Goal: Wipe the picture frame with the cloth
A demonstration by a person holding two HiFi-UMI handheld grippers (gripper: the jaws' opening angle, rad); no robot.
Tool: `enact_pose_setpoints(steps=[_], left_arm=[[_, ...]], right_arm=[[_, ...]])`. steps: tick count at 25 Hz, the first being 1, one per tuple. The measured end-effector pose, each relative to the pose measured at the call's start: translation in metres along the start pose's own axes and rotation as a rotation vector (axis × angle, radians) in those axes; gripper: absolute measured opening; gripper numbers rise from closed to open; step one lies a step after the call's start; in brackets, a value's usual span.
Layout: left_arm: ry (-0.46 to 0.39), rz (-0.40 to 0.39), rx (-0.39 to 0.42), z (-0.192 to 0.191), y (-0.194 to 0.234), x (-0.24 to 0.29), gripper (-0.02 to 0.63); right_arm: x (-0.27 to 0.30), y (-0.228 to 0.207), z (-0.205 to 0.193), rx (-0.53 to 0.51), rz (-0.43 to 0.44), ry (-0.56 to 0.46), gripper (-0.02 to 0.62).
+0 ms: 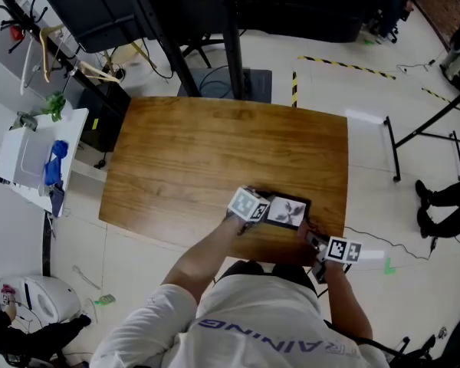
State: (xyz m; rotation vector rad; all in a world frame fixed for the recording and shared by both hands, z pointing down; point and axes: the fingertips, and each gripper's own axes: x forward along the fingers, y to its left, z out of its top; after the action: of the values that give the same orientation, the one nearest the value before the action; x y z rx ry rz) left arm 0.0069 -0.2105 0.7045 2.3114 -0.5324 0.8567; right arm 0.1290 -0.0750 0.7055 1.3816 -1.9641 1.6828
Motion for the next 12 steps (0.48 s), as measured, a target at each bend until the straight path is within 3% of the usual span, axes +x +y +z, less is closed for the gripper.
enact_pose_setpoints(steps=[5,8,12], left_arm=[[-0.045,0.063,0.038,0.006,0.011,-0.02,0.006],[-0.167,0.086,-0.005,0.015,-0.001,-0.06,0.008],[-0.371,0.213,-0.039,0.039,-0.01,-0.126,0.006]], right_arm=[[0.003,0.029,0.032,-0.062,0.176,-0.191,0.123],[-0.025,0.035,0.058,-0.131,0.191,-0.305,0.123],[-0.078,0.053,0.121,-0.286,0.174,-0.474,0.121]])
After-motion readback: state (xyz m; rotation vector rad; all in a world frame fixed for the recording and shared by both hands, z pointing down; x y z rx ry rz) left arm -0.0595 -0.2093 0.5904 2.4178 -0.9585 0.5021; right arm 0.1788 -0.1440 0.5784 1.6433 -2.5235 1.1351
